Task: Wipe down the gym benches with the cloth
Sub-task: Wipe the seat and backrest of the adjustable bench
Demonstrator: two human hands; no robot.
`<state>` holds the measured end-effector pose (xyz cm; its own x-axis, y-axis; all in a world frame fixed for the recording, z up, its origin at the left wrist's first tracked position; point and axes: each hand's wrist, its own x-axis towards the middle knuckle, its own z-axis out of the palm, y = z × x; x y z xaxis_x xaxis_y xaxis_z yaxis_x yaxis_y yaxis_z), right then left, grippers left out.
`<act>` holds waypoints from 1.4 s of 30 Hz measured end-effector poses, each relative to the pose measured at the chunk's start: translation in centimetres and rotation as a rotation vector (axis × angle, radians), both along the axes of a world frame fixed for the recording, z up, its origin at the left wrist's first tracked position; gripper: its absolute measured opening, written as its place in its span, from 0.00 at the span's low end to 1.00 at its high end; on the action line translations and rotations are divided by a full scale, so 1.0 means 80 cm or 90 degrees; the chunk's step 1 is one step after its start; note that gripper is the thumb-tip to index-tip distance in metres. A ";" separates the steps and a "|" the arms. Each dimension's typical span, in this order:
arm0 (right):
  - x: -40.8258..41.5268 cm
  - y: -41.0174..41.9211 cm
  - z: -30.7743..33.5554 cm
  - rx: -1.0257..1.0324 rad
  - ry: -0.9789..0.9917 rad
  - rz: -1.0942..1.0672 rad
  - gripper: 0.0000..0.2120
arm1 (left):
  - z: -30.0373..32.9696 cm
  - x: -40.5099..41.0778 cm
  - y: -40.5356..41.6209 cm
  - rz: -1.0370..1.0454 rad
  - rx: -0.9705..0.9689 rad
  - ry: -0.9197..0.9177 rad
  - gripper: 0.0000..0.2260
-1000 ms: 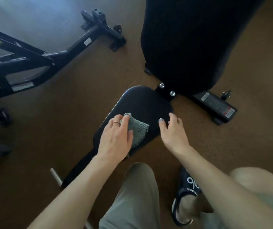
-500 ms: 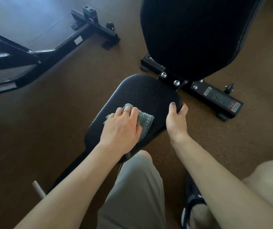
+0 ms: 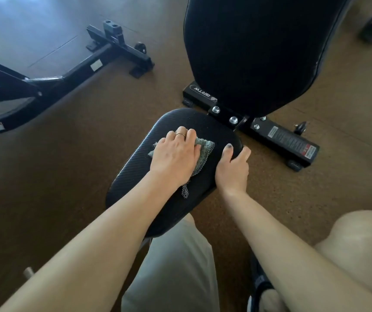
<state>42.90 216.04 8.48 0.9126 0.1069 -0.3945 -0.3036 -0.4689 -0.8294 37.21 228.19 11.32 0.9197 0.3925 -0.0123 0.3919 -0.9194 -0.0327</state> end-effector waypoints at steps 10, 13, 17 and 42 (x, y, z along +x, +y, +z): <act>-0.002 0.003 0.010 -0.103 -0.011 0.030 0.27 | 0.009 -0.099 -0.029 -0.081 -0.013 -0.016 0.13; 0.003 0.002 0.007 -0.141 -0.013 0.043 0.26 | 0.001 -0.064 -0.016 -0.075 -0.007 -0.012 0.15; 0.010 0.006 0.002 -0.199 -0.026 0.066 0.25 | -0.004 -0.012 0.005 -0.023 -0.014 -0.011 0.16; 0.029 0.000 0.000 -0.327 -0.228 0.286 0.28 | -0.010 -0.029 0.025 0.097 -0.072 -0.071 0.16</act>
<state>45.24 216.01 8.50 0.9065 0.3803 -0.1833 0.2526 -0.8365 -0.4864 34.90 230.22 10.53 0.8480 0.5289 0.0336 0.5221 -0.8446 0.1189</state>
